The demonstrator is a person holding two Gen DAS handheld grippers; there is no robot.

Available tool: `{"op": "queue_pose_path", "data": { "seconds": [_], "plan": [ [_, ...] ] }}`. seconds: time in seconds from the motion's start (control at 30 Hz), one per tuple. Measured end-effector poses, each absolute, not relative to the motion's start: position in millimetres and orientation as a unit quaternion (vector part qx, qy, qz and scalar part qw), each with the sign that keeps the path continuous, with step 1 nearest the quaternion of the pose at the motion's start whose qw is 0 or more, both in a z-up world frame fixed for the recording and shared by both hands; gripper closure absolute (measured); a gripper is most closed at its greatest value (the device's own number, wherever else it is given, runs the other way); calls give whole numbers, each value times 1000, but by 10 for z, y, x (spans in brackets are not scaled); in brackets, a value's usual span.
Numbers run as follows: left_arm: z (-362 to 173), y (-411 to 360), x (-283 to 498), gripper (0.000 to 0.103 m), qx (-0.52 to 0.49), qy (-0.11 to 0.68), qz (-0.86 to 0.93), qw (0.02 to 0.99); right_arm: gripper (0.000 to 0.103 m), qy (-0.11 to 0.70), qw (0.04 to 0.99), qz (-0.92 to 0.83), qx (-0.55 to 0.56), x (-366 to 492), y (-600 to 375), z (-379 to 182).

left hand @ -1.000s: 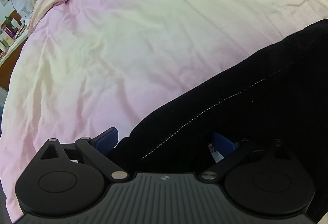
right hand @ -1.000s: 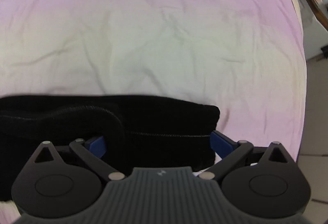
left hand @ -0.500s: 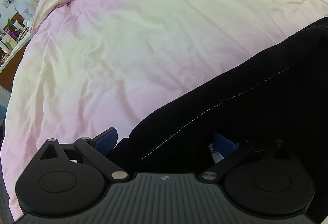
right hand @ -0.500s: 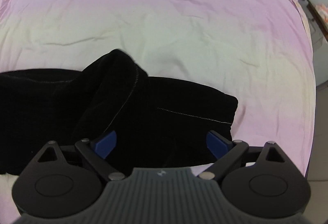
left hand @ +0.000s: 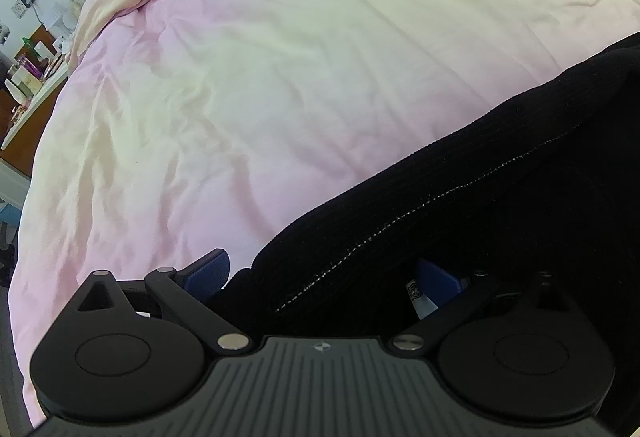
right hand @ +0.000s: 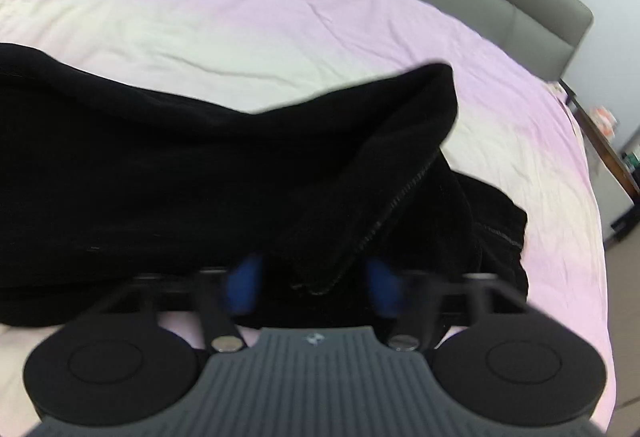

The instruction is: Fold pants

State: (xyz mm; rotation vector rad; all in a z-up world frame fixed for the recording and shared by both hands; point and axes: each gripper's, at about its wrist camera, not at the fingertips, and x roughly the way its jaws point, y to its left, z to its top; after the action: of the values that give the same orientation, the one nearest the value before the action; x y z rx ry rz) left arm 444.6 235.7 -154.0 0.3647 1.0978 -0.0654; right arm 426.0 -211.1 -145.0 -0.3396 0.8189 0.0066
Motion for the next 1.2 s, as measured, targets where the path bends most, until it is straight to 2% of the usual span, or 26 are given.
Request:
{"op": "queue_pose_path", "data": {
  "seconds": [0.13,0.23,0.43,0.77,0.9,0.97,1.03,1.1,1.2],
  "plan": [
    [-1534,2355,4431,0,177,515,-35,838,85,361,922,18,-138,4153,-2337,-1130],
    [-1553,2385,4448,0,171,514,-40,839,89,312,946,14,-88,4052,-2653,-554],
    [-1567,2384,4435,0,169,509,-41,843,90,244,970,-7,-22,4111,-3266,507],
    [-1580,2433,4462,0,162,511,-52,843,90,205,977,45,39,4114,-3434,1295],
    [-1591,2455,4479,0,156,513,-58,842,90,214,971,50,89,4229,-3609,1286],
    [-1593,2449,4462,0,157,509,-58,844,90,244,965,12,95,4443,-3790,1124],
    [-1590,2438,4450,0,159,507,-57,845,89,311,946,-37,86,4795,-3993,800],
    [-1590,2429,4454,0,161,508,-57,844,87,378,921,-82,33,5169,-4101,340],
    [-1589,2412,4459,0,163,510,-53,843,86,443,888,-121,6,5612,-4246,-356]
  ]
}}
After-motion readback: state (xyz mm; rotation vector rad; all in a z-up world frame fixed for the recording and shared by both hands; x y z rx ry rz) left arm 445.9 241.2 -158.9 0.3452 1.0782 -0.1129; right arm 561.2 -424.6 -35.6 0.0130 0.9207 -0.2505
